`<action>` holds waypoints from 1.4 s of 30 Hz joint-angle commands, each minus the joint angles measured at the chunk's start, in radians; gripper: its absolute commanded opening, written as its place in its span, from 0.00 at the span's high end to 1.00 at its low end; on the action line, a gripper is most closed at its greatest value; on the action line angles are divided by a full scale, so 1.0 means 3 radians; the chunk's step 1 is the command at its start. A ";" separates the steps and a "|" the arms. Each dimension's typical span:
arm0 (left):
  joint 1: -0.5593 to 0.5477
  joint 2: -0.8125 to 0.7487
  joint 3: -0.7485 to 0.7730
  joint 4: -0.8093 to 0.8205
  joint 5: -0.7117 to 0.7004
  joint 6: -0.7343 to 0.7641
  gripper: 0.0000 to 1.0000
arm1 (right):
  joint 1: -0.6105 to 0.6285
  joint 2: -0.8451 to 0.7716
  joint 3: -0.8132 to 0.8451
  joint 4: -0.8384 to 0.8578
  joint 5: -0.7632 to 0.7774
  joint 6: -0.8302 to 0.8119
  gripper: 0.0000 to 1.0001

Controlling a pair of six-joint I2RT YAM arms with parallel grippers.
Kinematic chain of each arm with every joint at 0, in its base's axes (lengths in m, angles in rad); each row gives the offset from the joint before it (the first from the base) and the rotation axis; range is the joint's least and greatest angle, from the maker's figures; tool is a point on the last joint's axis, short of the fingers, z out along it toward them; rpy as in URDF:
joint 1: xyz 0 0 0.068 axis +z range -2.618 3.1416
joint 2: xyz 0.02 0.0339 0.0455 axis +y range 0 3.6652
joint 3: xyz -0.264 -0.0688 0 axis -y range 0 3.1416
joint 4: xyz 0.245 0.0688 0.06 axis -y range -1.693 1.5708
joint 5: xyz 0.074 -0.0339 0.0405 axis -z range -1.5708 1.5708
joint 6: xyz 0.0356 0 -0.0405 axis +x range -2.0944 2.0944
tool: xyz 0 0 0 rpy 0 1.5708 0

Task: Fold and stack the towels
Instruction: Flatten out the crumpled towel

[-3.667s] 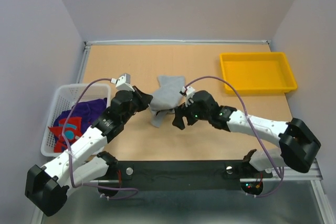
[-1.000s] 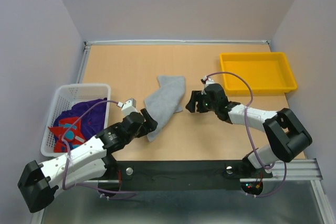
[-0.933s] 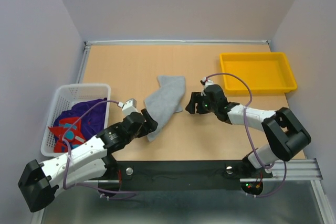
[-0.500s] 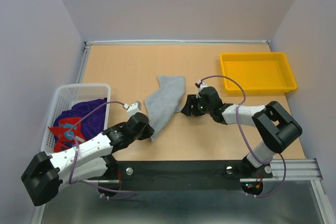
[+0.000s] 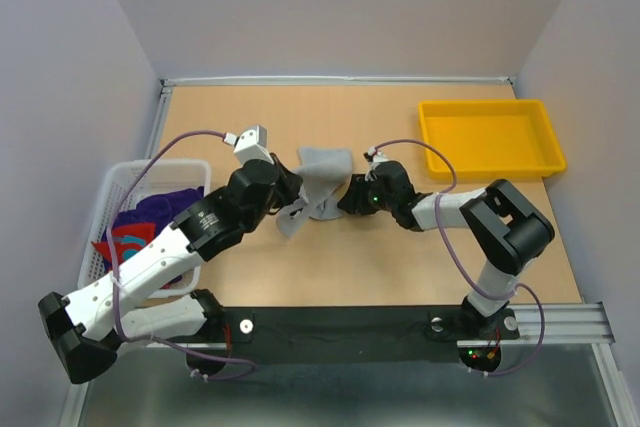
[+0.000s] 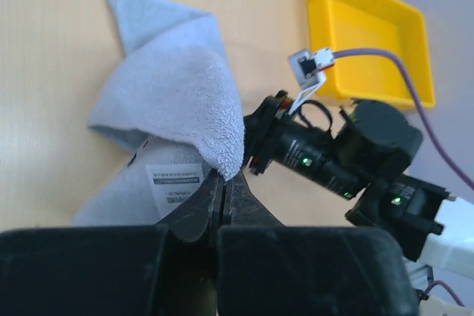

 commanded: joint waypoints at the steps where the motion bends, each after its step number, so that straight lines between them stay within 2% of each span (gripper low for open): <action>1: 0.0021 0.0196 0.0262 -0.0128 -0.0186 0.0293 1.00 | 0.0025 0.0158 0.0056 0.0024 -0.0010 0.0028 0.53; 7: 0.0036 0.0370 0.0421 -0.0057 -0.0181 0.0303 1.00 | 0.0031 0.0138 0.0015 0.0137 -0.0112 0.0079 0.50; 14: 0.0036 0.0523 0.0493 0.0183 -0.0074 0.0216 1.00 | 0.0025 -0.0430 -0.0328 0.0275 0.0030 0.0151 0.42; 16: 0.0036 0.0743 0.0768 0.0245 -0.0033 0.0288 1.00 | 0.0025 -0.0608 -0.0466 0.0270 0.0168 0.0166 0.41; 19: 0.0036 0.1126 0.1269 0.0362 0.0293 0.0349 1.00 | 0.0026 -0.1033 -0.0680 0.0219 0.0556 0.0191 0.37; 23: 0.0021 0.1652 0.2030 0.0531 0.0698 0.0273 1.00 | 0.0025 -0.1681 -0.0722 -0.0316 0.1266 0.0059 0.31; 25: 0.0006 0.1715 0.2088 0.0623 0.0770 0.0191 1.00 | 0.0025 -0.1861 -0.0706 -0.0460 0.1360 -0.0053 0.31; 26: 0.0006 0.1695 0.2012 0.0715 0.0810 0.0074 1.00 | 0.0031 -0.1928 -0.0686 -0.0608 0.1385 -0.0130 0.29; 27: 0.0006 0.1598 0.1728 0.0948 0.0816 0.0002 1.00 | 0.0031 -0.2065 -0.0671 -0.0680 0.1391 -0.0156 0.27; 30: 0.0021 0.1327 0.0955 0.1139 0.0576 -0.0264 1.00 | 0.0025 -0.2169 -0.0609 -0.0982 0.1314 -0.0269 0.25; 32: 0.0047 0.1189 0.0536 0.1278 0.0387 -0.0381 1.00 | 0.0031 -0.2154 -0.0579 -0.1150 0.1218 -0.0289 0.24; 35: 0.0113 0.0842 -0.0419 0.1456 0.0300 -0.0677 1.00 | 0.0026 -0.2087 -0.0579 -0.1213 0.0967 -0.0269 0.24; 37: 0.0123 0.0683 -0.0824 0.1487 0.0233 -0.0760 1.00 | 0.0031 -0.2016 -0.0589 -0.1243 0.0839 -0.0238 0.24; 42: 0.0118 0.0509 -0.1331 0.1503 0.0350 -0.0796 1.00 | 0.0031 -0.1975 -0.0625 -0.1264 0.0925 -0.0131 0.25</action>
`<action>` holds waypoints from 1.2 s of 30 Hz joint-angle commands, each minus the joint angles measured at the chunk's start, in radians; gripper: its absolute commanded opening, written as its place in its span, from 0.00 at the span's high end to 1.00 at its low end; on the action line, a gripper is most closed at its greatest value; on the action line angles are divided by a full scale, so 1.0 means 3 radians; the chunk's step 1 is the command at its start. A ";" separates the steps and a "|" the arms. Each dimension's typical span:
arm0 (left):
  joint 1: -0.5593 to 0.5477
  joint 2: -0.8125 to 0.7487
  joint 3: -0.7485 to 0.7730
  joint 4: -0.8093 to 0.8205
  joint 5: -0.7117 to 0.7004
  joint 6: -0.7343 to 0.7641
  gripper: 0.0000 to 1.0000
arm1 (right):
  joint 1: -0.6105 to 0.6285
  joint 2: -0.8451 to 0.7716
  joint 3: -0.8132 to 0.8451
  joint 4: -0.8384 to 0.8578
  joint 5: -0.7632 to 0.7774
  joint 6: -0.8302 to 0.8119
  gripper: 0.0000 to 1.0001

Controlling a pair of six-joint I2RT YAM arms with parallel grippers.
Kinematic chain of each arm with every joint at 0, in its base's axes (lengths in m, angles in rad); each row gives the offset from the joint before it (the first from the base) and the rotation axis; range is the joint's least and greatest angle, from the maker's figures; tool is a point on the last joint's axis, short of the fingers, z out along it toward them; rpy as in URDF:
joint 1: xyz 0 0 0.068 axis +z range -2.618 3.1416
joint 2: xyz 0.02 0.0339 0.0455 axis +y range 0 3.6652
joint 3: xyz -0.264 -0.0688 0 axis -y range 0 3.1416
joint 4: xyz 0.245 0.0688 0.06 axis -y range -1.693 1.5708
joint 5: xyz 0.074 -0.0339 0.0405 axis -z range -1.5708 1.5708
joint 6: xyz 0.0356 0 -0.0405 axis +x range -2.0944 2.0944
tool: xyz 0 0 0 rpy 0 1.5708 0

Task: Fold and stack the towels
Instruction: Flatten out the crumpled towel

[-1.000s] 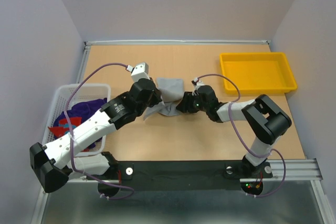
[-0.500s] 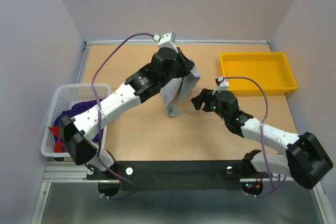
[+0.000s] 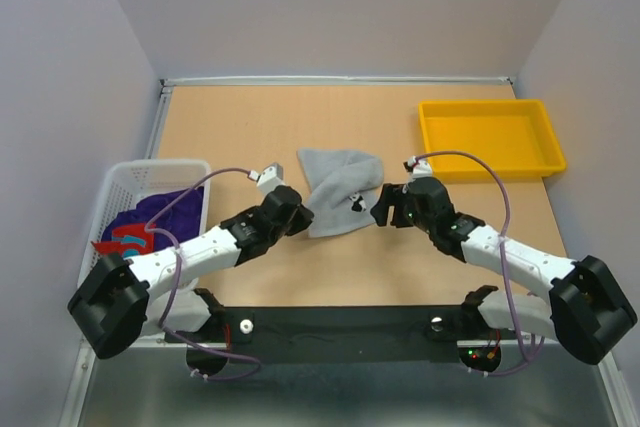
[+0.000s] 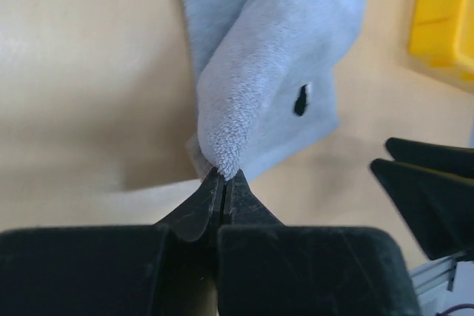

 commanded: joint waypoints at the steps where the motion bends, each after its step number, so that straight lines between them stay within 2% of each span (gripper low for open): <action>1: -0.0008 -0.0256 -0.0289 0.0296 0.0035 -0.0158 1.00 | 0.0026 0.0012 0.0061 -0.0043 0.0064 0.0071 0.25; 6: -0.0008 -0.0343 -0.0637 0.0352 0.0209 -0.0153 1.00 | 0.0031 0.0373 0.0168 -0.0120 0.0264 0.0194 0.31; 12: -0.0008 -0.0384 -0.0776 0.0429 0.0220 -0.0148 1.00 | 0.0031 0.0778 0.0281 -0.0120 0.0504 0.0261 0.40; 17: -0.0008 -0.0328 -0.0776 0.0490 0.0245 -0.0107 1.00 | 0.0031 0.0993 0.0480 -0.0125 0.0632 0.0128 0.40; 24: -0.0008 -0.0307 -0.0801 0.0537 0.0271 -0.0091 1.00 | 0.0087 0.1264 0.0618 -0.0166 0.0546 0.0097 0.45; 33: -0.0008 -0.0302 -0.0817 0.0567 0.0250 -0.0066 1.00 | 0.0210 0.1454 0.0680 -0.0508 0.0637 0.0138 0.46; 36: -0.0008 -0.0297 -0.0822 0.0572 0.0240 -0.0056 1.00 | 0.0204 0.1479 0.0705 -0.0631 0.0714 0.0153 0.50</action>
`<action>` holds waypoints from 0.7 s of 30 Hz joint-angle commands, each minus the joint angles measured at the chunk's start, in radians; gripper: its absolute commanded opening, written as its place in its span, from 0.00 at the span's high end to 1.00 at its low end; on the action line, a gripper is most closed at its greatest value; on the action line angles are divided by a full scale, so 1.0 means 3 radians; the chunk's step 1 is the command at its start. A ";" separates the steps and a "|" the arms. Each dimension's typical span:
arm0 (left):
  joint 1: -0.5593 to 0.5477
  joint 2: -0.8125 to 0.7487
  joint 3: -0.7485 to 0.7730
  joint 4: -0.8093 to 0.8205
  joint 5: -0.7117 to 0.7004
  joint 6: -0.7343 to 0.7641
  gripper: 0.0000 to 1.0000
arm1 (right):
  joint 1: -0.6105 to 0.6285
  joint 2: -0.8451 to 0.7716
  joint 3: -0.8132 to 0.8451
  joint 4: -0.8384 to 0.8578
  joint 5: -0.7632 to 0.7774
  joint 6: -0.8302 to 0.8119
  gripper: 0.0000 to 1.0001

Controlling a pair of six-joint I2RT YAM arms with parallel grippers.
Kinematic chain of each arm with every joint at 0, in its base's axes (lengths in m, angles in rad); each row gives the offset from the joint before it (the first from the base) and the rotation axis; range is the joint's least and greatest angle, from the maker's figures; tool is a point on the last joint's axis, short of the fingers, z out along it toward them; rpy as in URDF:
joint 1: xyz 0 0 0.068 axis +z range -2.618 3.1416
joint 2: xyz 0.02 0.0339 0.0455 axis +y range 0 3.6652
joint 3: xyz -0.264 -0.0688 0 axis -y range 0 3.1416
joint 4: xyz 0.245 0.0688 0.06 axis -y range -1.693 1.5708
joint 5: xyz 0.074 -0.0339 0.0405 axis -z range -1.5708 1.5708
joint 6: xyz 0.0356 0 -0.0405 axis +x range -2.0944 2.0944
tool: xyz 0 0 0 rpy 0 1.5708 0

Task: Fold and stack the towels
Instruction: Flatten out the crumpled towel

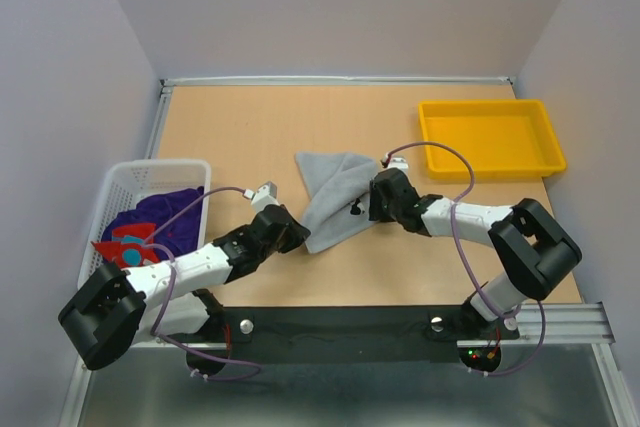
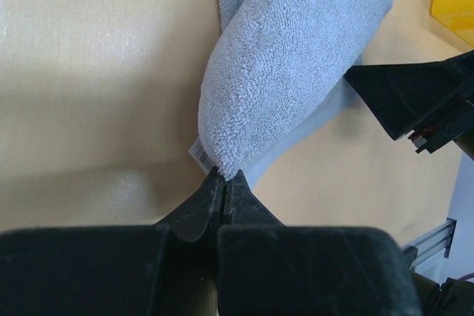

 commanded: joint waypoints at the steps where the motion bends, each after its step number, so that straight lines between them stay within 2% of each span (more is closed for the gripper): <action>1: -0.0011 0.0011 -0.0041 0.0104 -0.0043 0.0055 1.00 | 0.0030 0.0117 0.0064 -0.0448 0.0101 0.0044 0.50; 9: -0.0006 0.0072 -0.0041 0.0110 -0.0064 0.0081 1.00 | 0.0061 0.0153 0.0044 -0.0566 -0.0052 0.0064 0.66; 12: -0.0006 0.0123 -0.0005 0.0105 -0.0054 0.0096 1.00 | 0.0076 0.0143 0.0049 -0.0581 -0.0118 0.0075 0.81; 13: -0.0006 0.0128 0.0000 0.0099 -0.0054 0.0106 1.00 | 0.0071 0.0133 0.0054 -0.0581 -0.0139 0.0070 0.89; 16: -0.0006 0.0139 0.0040 0.0079 -0.0059 0.0137 1.00 | 0.0076 0.0056 0.0090 -0.0581 -0.0180 0.0064 1.00; 21: -0.0001 0.0128 0.0214 -0.0028 -0.0146 0.0264 1.00 | 0.0071 -0.0189 0.0248 -0.0617 -0.0093 -0.0012 0.99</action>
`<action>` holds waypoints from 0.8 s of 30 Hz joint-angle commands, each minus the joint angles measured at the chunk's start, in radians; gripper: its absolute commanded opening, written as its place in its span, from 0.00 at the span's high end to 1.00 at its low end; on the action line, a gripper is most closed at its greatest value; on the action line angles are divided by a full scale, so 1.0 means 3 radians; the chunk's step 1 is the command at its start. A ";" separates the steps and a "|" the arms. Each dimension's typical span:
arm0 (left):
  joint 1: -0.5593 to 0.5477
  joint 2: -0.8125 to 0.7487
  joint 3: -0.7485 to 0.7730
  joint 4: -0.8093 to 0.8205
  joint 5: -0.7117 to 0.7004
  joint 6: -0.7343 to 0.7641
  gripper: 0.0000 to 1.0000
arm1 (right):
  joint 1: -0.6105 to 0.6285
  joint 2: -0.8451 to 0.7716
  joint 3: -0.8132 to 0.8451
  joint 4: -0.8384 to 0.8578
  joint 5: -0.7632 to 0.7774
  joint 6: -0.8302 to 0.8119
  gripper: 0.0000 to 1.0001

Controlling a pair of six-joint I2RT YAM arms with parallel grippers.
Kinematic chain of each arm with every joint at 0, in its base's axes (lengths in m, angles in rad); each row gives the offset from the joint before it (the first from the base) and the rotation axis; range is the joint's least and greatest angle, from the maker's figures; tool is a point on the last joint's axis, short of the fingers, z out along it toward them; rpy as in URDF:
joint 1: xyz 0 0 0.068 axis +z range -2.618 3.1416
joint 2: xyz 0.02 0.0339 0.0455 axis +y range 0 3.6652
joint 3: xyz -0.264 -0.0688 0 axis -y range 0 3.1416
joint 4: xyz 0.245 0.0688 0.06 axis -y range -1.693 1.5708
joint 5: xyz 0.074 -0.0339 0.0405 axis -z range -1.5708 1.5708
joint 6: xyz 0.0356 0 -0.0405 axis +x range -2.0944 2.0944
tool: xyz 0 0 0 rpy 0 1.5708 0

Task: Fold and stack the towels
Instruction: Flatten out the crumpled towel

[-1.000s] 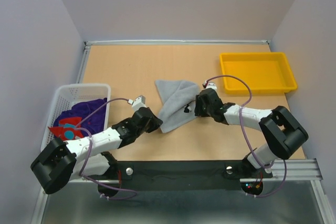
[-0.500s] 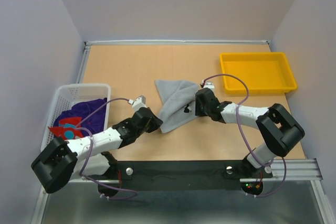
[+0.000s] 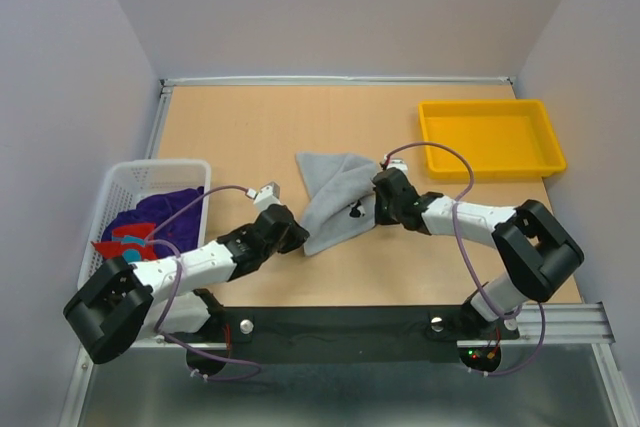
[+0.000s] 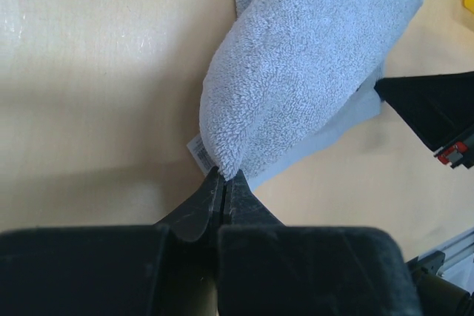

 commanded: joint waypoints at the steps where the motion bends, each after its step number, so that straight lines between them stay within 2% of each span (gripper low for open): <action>1: 0.0004 -0.0032 0.0311 -0.0106 -0.0137 0.0187 1.00 | 0.0053 -0.0202 0.0195 -0.0310 -0.0029 -0.0059 0.99; 6: 0.0121 -0.0073 0.0740 -0.0367 -0.0239 0.0494 1.00 | 0.0048 -0.0468 0.0563 -0.0382 0.0093 -0.0202 0.99; 9: 0.0351 -0.0088 0.1144 -0.0530 -0.0214 0.0754 1.00 | 0.0048 -0.0540 0.0874 -0.0413 0.0262 -0.0350 0.99; 14: 0.0831 0.0096 0.2171 -0.0806 0.0072 0.1204 1.00 | 0.0043 -0.0586 0.1518 -0.0428 0.0634 -0.0779 1.00; 21: 0.1108 0.0591 0.3745 -0.1175 0.0277 0.1619 1.00 | -0.0064 -0.0330 0.2689 -0.0428 0.0922 -0.1434 1.00; 24: 0.1129 0.0704 0.4140 -0.1298 0.0354 0.1777 1.00 | -0.0095 -0.0243 0.3155 -0.0423 0.0988 -0.1675 1.00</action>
